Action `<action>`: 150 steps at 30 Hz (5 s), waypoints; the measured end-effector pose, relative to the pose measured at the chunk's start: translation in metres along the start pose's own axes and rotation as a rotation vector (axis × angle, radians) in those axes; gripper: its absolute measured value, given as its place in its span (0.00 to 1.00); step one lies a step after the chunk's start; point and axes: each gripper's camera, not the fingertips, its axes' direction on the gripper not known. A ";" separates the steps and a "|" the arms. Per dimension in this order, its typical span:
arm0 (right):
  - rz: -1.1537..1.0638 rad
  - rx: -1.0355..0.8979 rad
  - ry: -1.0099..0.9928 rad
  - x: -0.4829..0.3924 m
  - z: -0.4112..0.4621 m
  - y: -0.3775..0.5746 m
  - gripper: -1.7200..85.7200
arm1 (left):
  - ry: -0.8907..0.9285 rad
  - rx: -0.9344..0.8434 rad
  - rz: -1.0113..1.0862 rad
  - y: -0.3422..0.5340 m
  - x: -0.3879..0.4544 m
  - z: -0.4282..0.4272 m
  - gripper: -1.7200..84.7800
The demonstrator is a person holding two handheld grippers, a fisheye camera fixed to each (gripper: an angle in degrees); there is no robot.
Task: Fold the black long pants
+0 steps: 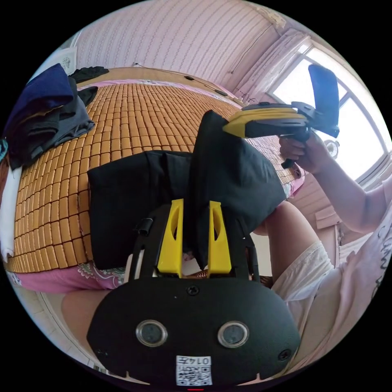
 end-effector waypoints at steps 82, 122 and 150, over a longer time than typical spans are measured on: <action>0.414 -0.312 0.246 0.194 -0.019 0.005 0.01 | 0.160 -0.166 0.381 -0.063 0.148 0.105 0.01; 0.666 0.567 -0.217 0.152 -0.316 0.422 0.04 | 0.436 -0.120 0.461 -0.364 0.265 0.176 0.01; 1.042 0.179 0.010 0.103 -0.166 0.385 0.12 | 0.176 -0.060 -0.188 -0.135 0.008 0.146 0.12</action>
